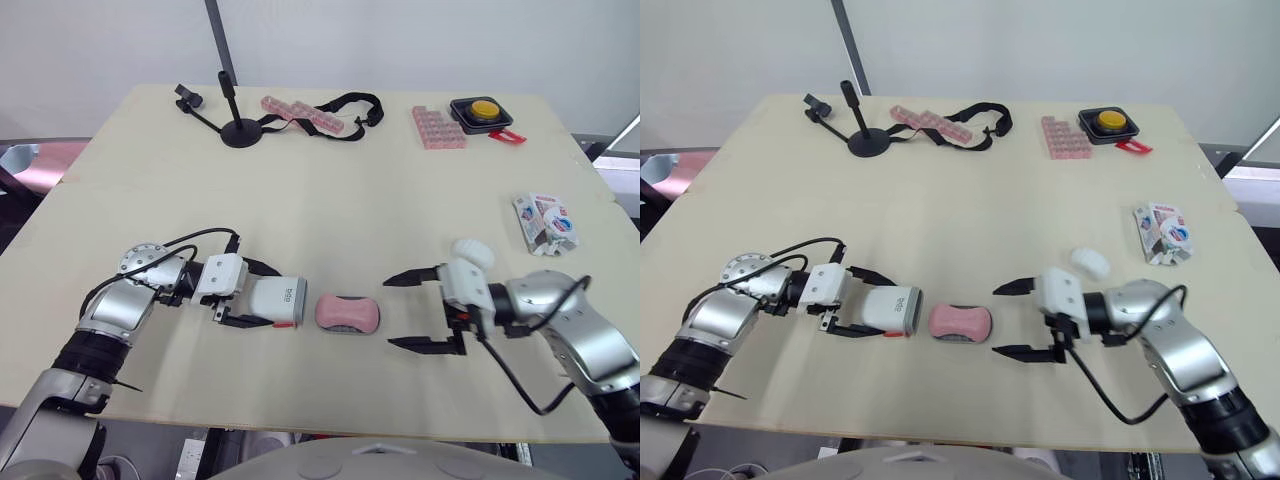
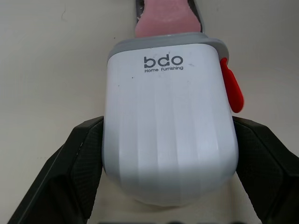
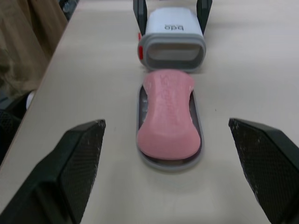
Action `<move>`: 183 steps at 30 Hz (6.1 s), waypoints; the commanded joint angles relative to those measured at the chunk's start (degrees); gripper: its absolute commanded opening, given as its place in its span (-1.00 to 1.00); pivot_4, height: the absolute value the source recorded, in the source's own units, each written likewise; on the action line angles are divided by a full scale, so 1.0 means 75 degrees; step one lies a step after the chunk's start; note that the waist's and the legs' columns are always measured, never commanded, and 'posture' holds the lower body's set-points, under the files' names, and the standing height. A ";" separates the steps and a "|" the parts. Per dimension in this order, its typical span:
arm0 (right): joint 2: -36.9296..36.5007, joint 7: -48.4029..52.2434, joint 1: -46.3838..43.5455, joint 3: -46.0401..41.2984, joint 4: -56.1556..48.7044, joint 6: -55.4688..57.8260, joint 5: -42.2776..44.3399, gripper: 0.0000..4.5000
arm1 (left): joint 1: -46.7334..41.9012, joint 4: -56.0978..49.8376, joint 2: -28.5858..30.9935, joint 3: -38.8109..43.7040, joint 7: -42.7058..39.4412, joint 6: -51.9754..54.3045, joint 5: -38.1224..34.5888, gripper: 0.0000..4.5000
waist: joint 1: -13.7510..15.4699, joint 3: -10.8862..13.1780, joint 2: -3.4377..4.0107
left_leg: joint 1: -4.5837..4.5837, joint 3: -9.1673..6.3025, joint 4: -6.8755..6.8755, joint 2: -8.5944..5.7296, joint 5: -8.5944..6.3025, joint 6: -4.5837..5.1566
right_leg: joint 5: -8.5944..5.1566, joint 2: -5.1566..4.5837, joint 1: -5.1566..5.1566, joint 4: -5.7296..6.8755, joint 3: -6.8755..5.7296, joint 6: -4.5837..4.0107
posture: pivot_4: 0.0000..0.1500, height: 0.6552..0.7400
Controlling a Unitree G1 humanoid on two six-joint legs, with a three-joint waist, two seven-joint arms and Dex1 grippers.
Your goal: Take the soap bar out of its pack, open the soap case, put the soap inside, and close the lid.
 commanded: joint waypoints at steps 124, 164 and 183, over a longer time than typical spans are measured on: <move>0.0267 -0.1207 -0.3285 0.2393 -0.0886 0.4194 -0.1347 0.98 | -0.0677 -0.0378 -0.1705 -0.0785 0.1284 0.0786 0.0532 0.54 | 0.0037 0.0003 0.0004 | 0.0020 0.0008 -0.0002 0.0004 0.0000 -0.0018 | 0.0000 0.0006 0.0015 0.0033 0.0022 0.0000 | 1.00 0.99; -0.0077 -0.0622 -0.0150 0.0473 0.0711 -0.0934 -0.1370 -0.99 | -0.1208 0.0024 -0.1702 -0.0842 0.1016 0.0695 0.0428 0.54 | 0.0065 0.0003 0.0004 | 0.0012 0.0010 0.0001 0.0003 -0.0001 -0.0015 | 0.0000 0.0004 0.0016 0.0016 0.0021 0.0000 | 1.00 0.99; 0.0276 -0.0608 -0.0876 0.1021 0.0893 -0.1004 -0.1953 -0.99 | -0.1170 0.0019 -0.1809 -0.0935 0.1027 0.0597 0.0559 0.54 | 0.0016 0.0003 0.0004 | 0.0012 0.0009 0.0001 0.0003 -0.0001 -0.0015 | 0.0000 0.0004 0.0016 0.0017 0.0020 0.0000 | 1.00 0.99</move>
